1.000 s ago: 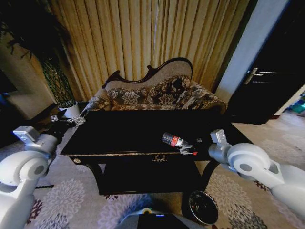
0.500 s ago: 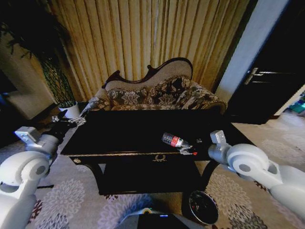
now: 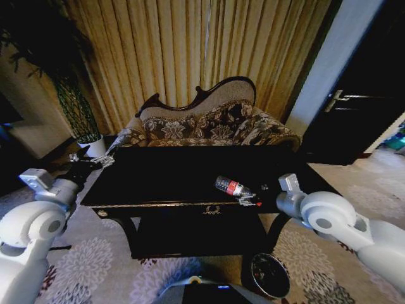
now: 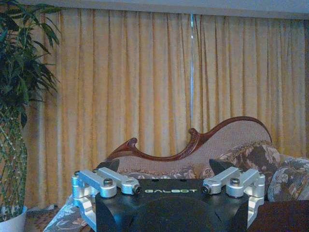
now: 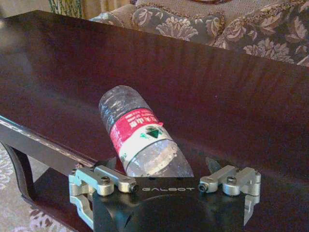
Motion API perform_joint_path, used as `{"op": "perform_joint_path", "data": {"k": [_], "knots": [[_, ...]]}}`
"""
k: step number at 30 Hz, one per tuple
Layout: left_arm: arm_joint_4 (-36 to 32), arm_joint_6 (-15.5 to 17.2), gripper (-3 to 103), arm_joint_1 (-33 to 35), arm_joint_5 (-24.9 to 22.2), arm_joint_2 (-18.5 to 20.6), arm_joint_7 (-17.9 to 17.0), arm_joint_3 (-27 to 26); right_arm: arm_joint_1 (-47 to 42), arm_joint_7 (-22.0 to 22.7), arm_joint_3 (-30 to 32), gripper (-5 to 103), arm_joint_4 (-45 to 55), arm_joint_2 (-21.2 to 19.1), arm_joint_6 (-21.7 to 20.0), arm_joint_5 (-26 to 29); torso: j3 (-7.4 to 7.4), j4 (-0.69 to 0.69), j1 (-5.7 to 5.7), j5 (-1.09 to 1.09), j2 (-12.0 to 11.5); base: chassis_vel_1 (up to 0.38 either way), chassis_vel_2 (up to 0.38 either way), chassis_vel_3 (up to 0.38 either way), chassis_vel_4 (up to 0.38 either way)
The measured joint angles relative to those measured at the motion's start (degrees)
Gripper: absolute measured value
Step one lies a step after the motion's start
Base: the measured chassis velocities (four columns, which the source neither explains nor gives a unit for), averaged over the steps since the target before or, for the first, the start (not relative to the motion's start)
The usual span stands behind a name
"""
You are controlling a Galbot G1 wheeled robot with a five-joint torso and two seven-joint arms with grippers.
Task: Move to the front of the table and place the trash on the table into the trash bin.
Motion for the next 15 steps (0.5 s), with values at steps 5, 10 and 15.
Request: {"op": "perform_joint_path", "data": {"k": [5, 10, 15], "knots": [[0.0, 0.0, 100, 0.0, 0.0, 0.0, 0.3, 0.0, 0.0, -0.1, -0.3, 100, -0.1, 0.3, 0.0, -0.4, 0.0, 0.0, 0.0, 0.0, 0.0, 0.0, 0.0, 0.0, 0.0], [0.0, 0.0, 100, 0.1, 0.0, -0.1, 0.7, 0.0, -0.1, -0.2, -0.4, 101, -0.2, 0.4, 0.0, -0.9, 0.0, 0.0, 0.0, 0.0, 0.0, 0.0, 0.0, 0.0, 0.0], [0.0, -0.3, 100, 0.0, 0.0, -0.1, 0.8, 0.1, -0.3, -0.2, -0.4, 82, -0.3, 0.5, 0.0, -1.6, 0.0, 0.0, 0.0, 0.0, 0.0, 0.0, 0.0, 0.0, 0.0]]}}
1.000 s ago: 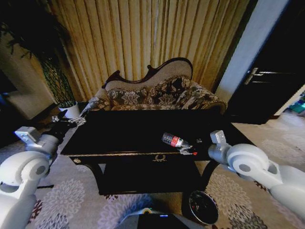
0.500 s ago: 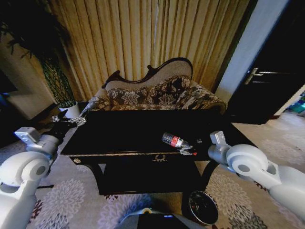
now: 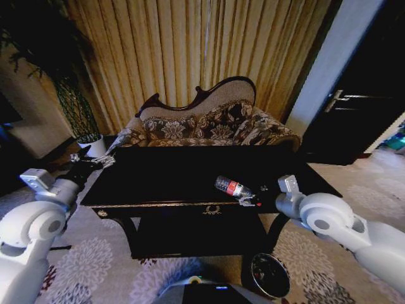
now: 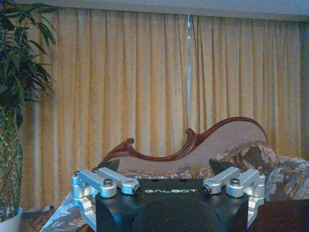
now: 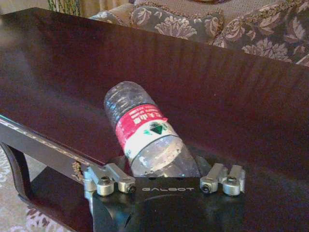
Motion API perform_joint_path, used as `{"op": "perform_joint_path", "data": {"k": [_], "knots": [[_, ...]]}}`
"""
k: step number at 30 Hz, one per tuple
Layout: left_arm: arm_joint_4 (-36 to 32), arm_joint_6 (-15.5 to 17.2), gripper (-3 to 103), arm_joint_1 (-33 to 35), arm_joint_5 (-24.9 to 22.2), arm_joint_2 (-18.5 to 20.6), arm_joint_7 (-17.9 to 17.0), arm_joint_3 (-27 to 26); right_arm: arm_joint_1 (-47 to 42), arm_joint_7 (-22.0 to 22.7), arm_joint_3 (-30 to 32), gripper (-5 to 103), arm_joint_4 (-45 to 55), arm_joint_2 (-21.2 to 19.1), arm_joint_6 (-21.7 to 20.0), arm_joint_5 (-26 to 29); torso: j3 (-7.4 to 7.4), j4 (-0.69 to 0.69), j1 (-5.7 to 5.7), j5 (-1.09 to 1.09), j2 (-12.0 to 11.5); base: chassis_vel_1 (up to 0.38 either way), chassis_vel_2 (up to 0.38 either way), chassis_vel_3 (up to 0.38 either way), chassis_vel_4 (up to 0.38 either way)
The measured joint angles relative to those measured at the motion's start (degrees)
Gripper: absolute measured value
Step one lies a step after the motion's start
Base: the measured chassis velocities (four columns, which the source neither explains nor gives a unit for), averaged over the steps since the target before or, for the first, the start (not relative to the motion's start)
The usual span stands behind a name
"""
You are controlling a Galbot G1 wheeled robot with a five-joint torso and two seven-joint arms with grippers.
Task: Move to the front of the table and place the trash on the table into the trash bin.
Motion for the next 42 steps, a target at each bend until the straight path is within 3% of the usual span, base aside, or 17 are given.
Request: {"op": "perform_joint_path", "data": {"k": [2, 5, 6, 7, 10, 17, 19, 22, 24, 25, 28, 29, 32, 34, 36, 39, 42], "knots": [[0.0, -0.2, 100, 0.0, -0.2, 0.0, 0.1, 0.0, -0.1, 0.0, -0.1, 70, 0.0, 0.2, 0.1, -0.6, 0.0, 0.0, 0.0, 0.0, 0.0, 0.0, 0.0, 0.0, 0.0], [0.0, -0.2, 100, 0.0, -0.4, 0.0, 0.2, -0.1, -0.1, -0.1, -0.2, 70, 0.0, 0.3, 0.1, -0.8, 0.0, 0.0, 0.0, 0.0, 0.0, 0.0, 0.0, 0.0, 0.0], [-0.1, -0.2, 100, 0.0, -0.6, 0.1, 0.3, -0.3, -0.1, -0.1, -0.2, 58, 0.0, 0.5, 0.1, -1.2, 0.0, 0.0, 0.0, 0.0, 0.0, 0.0, 0.0, 0.0, 0.0], [-0.1, -0.2, 100, 0.0, -0.6, 0.1, 0.3, -0.3, -0.1, -0.1, -0.2, 58, 0.0, 0.5, 0.1, -1.2, 0.0, 0.0, 0.0, 0.0, 0.0, 0.0, 0.0, 0.0, 0.0], [-0.1, -0.3, 100, -0.2, -1.4, 0.7, 0.3, -0.7, -0.2, -0.2, -0.2, 46, 0.3, 0.7, 0.2, -1.6, 0.0, 0.0, 0.0, 0.0, 0.0, 0.0, 0.0, 0.0, 0.0], [-0.5, -0.3, 100, 0.1, -1.5, 0.1, 0.3, -0.7, -0.4, -0.1, 0.0, 30, 0.3, 0.6, 1.0, -2.1, 0.0, 0.0, 0.0, 0.0, 0.0, 0.0, 0.0, 0.0, 0.0], [-0.5, -0.3, 100, 0.2, -1.5, 0.0, 0.3, -0.7, -0.5, -0.1, 0.0, 30, 0.3, 0.8, 1.5, -2.4, 0.0, 0.0, 0.0, 0.0, 0.0, 0.0, 0.0, 0.0, 0.0], [-0.6, -0.4, 100, 0.1, -1.4, -0.1, 0.0, -0.6, -0.5, 0.0, 0.0, 28, -0.3, 1.5, 4.5, -3.8, 0.0, 0.0, 0.0, 0.0, 0.0, 0.0, 0.0, 0.0, 0.0], [-0.6, -0.7, 100, -0.2, -1.6, -0.3, -1.6, -0.1, -0.3, 0.1, -0.2, 28, -1.7, 3.2, 9.8, -5.6, 0.0, 0.0, 0.0, 0.0, 0.0, 0.0, 0.0, 0.0, 0.0], [-0.6, -0.7, 100, -0.2, -1.6, -0.3, -1.6, -0.1, -0.3, 0.1, -0.2, 28, -1.7, 3.2, 9.8, -5.6, 0.0, 0.0, 0.0, 0.0, 0.0, 0.0, 0.0, 0.0, 0.0], [-1.1, -0.7, 100, -0.3, -1.8, -0.6, -2.3, 0.2, 0.2, 2.0, 1.0, 28, -3.4, 5.8, 16.2, -5.7, 0.0, 0.0, 0.0, 0.0, 0.0, 0.0, 0.0, 0.0, 0.0], [-1.1, -0.7, 100, -0.3, -1.8, -0.6, -2.3, 0.2, 0.2, 2.0, 1.0, 28, -3.4, 5.8, 16.2, -5.7, 0.0, 0.0, 0.0, 0.0, 0.0, 0.0, 0.0, 0.0, 0.0], [-1.3, -0.9, 100, -0.1, -1.7, -1.3, -2.6, 0.5, 1.3, 3.0, 2.6, 28, -6.4, 9.9, 22.7, -6.3, 0.0, 0.0, 0.0, 0.0, 0.0, 0.0, 0.0, 0.0, 0.0], [-1.4, -1.3, 100, 0.0, -1.7, -1.6, -3.0, 0.7, 1.5, 3.3, 3.0, 28, -7.3, 11.3, 24.4, -6.8, 0.0, 0.0, 0.0, 0.01, 0.0, 0.0, 0.0, 0.0, 0.0], [-1.5, -1.8, 100, 0.2, -1.7, -1.8, -3.4, 0.9, 1.5, 3.6, 3.4, 28, -8.1, 12.9, 26.5, -8.2, 0.0, 0.0, 0.0, 0.01, 0.0, 0.0, 0.0, 0.0, 0.0], [-0.7, -4.7, 100, 0.1, -0.9, -2.4, -4.1, 1.7, 1.1, 3.7, 3.4, 28, -10.3, 15.9, 29.8, -14.6, 0.0, -0.01, 0.0, 0.0, 0.0, 0.0, 0.0, 0.0, 0.0], [0.0, -6.7, 100, 0.0, 0.8, -2.8, -5.4, 2.8, 1.1, 3.7, 3.2, 27, -12.0, 18.1, 31.0, -18.5, 0.0, 0.0, 0.0, 0.0, 0.0, 0.0, 0.0, 0.0, 0.0]]}}
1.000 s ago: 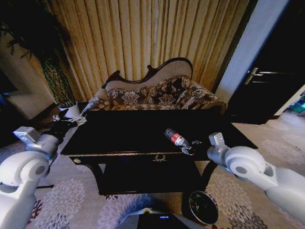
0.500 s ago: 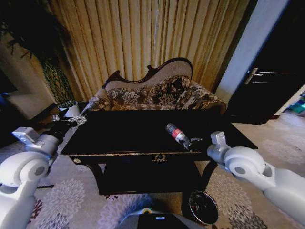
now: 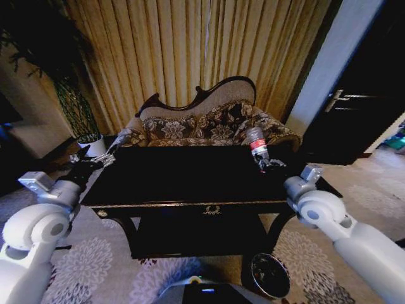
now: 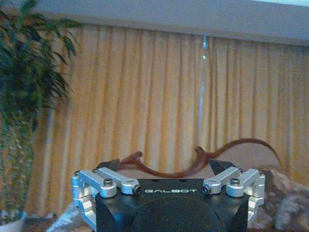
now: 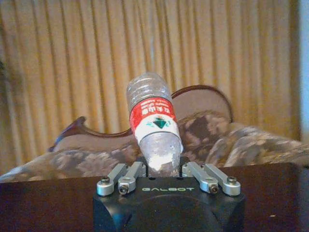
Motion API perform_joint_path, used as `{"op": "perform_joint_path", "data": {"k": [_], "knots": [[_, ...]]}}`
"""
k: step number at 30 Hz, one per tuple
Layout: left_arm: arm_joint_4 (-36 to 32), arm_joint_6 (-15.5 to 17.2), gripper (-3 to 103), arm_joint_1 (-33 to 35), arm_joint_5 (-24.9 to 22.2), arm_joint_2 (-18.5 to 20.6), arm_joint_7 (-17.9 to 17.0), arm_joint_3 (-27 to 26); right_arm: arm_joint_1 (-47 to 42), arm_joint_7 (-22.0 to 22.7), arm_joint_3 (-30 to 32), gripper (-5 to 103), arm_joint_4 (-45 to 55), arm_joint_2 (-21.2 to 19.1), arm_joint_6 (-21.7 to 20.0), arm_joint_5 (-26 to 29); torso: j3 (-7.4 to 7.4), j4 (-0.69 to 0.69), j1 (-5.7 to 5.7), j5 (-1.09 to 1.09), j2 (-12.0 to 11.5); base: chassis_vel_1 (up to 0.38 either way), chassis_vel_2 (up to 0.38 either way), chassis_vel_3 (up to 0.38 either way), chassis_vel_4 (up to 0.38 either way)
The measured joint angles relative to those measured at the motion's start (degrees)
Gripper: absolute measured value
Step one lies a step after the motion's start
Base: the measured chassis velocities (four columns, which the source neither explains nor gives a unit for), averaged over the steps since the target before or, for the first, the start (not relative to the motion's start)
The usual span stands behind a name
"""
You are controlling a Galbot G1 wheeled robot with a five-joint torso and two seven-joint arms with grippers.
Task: Move to the front of the table and place the trash on the table into the trash bin.
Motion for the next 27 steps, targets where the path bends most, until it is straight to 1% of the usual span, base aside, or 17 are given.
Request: {"op": "perform_joint_path", "data": {"k": [1, 2, 3, 5, 6, 9, 10, 12, 13, 15, 18, 27], "knots": [[0.1, -0.2, 100, 0.0, 0.3, -0.1, -0.6, 0.2, 0.0, 0.0, 0.0, 27, -0.7, 0.6, 0.2, -1.9, 0.0, 0.0, 0.0, 0.0, 0.0, 0.0, 0.0, 0.0, 0.0], [0.3, -0.2, 100, 0.0, 0.7, -0.4, -1.6, 0.4, 0.0, 0.0, 0.0, 27, -1.8, 1.6, 0.3, -4.9, 0.0, 0.0, 0.0, 0.0, 0.0, 0.0, 0.0, 0.0, 0.0], [0.3, -0.2, 100, 0.0, 0.7, -0.4, -1.6, 0.4, 0.0, 0.0, 0.0, 27, -1.8, 1.6, 0.3, -4.9, 0.0, 0.0, 0.0, 0.0, 0.0, 0.0, 0.0, 0.0, 0.0], [1.2, -0.3, 100, 0.1, 2.1, -0.7, -2.1, 0.4, 0.0, 0.0, 0.4, 27, -3.4, 3.1, 0.3, -8.8, 0.0, 0.0, 0.0, 0.01, 0.0, 0.0, 0.0, 0.0, 0.0], [1.2, -0.3, 100, 0.1, 2.1, -0.7, -2.1, 0.4, 0.0, 0.0, 0.4, 27, -3.4, 3.1, 0.3, -8.8, 0.0, 0.0, 0.0, 0.01, 0.0, 0.0, 0.0, 0.0, 0.0], [2.9, -0.8, 100, 0.3, 3.1, -1.4, -1.5, -0.5, -0.3, 0.2, 1.5, 27, -4.5, 5.3, 0.1, -11.5, 0.0, 0.0, 0.0, 0.01, 0.0, 0.0, 0.0, 0.0, 0.0], [2.9, -0.8, 100, 0.3, 3.1, -1.4, -1.5, -0.5, -0.3, 0.2, 1.5, 27, -4.5, 5.3, 0.1, -11.5, 0.0, 0.0, 0.0, 0.01, 0.0, 0.0, 0.0, 0.0, 0.0], [3.8, -2.2, 100, 1.0, 4.0, -2.0, 0.6, -0.8, -0.7, 0.2, 2.6, 27, -4.6, 6.5, 0.0, -11.9, 0.0, 0.01, 0.0, 0.0, 0.0, 0.0, 0.0, 0.0, 0.0], [3.8, -2.2, 100, 1.0, 4.0, -2.0, 0.6, -0.8, -0.7, 0.2, 2.6, 27, -4.6, 6.5, 0.0, -11.9, 0.0, 0.01, 0.0, 0.0, 0.0, 0.0, 0.0, 0.0, 0.0], [4.5, -3.6, 100, 1.1, 4.3, -2.4, 2.3, -0.8, -1.3, 0.2, 3.7, 27, -4.6, 7.0, -0.1, -11.9, 0.0, 0.01, 0.0, 0.0, 0.0, 0.0, 0.0, 0.0, 0.0], [5.0, -4.2, 100, 1.1, 4.7, -2.4, 3.3, -0.8, -2.2, 0.1, 4.9, 27, -3.9, 7.1, -0.2, -11.3, 0.0, 0.0, 0.0, 0.0, 0.0, 0.0, 0.0, 0.0, 0.0], [4.9, -4.5, 100, 1.9, 5.0, -2.4, 4.2, -0.9, -3.2, -0.4, 5.5, 27, -2.6, 7.1, -0.6, -9.6, 0.0, 0.0, 0.0, 0.01, 0.0, 0.0, 0.0, 0.0, 0.0]]}}
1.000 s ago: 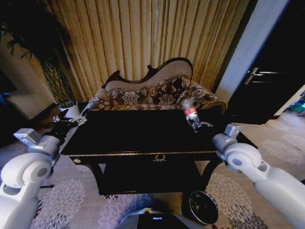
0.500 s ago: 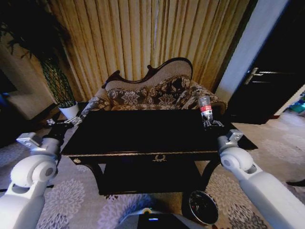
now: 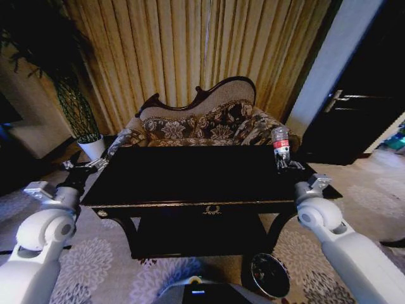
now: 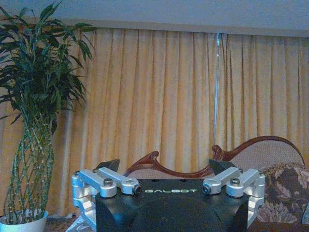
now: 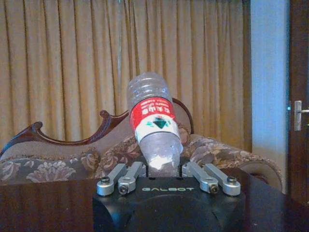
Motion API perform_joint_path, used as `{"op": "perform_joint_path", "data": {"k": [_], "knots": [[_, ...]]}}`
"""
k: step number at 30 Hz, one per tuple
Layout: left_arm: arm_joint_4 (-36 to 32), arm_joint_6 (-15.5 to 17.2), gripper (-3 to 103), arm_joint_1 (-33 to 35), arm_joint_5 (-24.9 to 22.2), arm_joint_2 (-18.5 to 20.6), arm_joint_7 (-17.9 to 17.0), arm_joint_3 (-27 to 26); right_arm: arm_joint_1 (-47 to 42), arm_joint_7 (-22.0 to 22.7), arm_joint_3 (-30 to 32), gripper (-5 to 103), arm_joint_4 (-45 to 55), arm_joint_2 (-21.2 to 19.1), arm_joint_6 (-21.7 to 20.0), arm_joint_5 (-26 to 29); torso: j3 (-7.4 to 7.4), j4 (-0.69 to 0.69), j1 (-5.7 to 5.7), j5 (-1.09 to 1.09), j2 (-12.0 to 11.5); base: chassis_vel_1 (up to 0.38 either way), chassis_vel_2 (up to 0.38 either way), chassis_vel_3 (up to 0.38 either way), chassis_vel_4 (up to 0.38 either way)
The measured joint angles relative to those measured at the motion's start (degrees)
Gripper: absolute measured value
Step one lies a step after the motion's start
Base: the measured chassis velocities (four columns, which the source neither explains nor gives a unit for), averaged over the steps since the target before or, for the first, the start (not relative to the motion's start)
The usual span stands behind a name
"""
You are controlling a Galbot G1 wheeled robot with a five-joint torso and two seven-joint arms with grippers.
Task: Move to the front of the table and place the trash on the table into the trash bin.
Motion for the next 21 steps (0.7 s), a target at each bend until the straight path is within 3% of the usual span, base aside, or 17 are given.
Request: {"op": "perform_joint_path", "data": {"k": [9, 21], "knots": [[0.0, -0.1, 100, 0.1, 0.5, 0.0, 0.1, 0.0, -0.5, -0.1, 0.0, 27, 0.5, -0.1, -0.2, 0.8, 0.01, 0.0, 0.01, -0.01, 0.0, 0.036, -0.045, -0.047, 0.049], [0.0, -0.1, 100, 0.2, 0.7, 0.0, 0.3, 0.2, -1.2, 0.0, 0.5, 27, 0.9, -0.1, -0.3, 1.0, -0.01, 0.0, -0.02, 0.0, 0.0, 0.16, -0.164, -0.17, 0.169]]}}
